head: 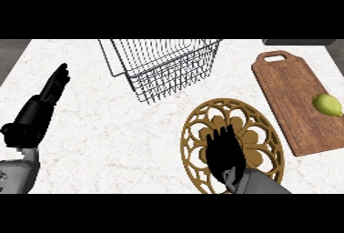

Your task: Pick the sweet potato from the placemat and place it in the basket

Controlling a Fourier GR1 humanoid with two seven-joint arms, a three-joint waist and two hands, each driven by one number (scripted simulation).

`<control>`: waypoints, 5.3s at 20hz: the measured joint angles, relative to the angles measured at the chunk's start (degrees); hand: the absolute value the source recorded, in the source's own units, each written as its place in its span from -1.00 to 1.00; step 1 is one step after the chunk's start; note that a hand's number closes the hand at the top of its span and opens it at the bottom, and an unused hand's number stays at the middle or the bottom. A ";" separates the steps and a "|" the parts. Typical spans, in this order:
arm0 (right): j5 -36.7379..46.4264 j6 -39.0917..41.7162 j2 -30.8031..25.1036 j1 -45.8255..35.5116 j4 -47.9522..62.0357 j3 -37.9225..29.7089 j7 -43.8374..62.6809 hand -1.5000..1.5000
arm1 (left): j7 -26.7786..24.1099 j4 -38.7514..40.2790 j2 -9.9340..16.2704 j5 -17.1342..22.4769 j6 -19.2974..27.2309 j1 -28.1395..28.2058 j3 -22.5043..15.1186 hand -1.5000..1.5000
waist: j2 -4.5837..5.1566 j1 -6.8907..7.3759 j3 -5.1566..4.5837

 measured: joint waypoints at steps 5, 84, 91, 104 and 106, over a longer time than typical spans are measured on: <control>1.94 -2.41 -0.48 -0.17 1.83 -0.95 -3.85 1.00 | 1.09 -0.98 -1.91 -1.90 0.35 -0.13 -0.33 0.00 | -0.31 0.11 -0.09; 10.67 -58.91 16.69 -67.74 60.13 -56.90 25.71 1.00 | 1.12 1.00 -4.19 -3.70 -3.68 -3.89 1.25 0.00 | 0.74 2.99 -0.18; 6.40 -59.46 16.60 -71.91 67.51 -60.73 24.45 -1.00 | 0.42 1.24 -4.24 -3.98 -3.73 -3.55 1.57 0.00 | 0.72 2.85 -0.14; 9.73 -78.80 14.27 -71.75 62.76 -62.84 21.53 -1.00 | 0.56 0.92 -3.81 -3.70 -3.80 -2.81 2.97 0.00 | 0.47 1.49 -0.09; 11.73 -82.18 14.03 -71.03 60.84 -63.05 22.10 -1.00 | 0.29 1.49 -3.72 -3.65 -3.75 -2.40 3.34 0.00 | 0.23 0.81 -0.09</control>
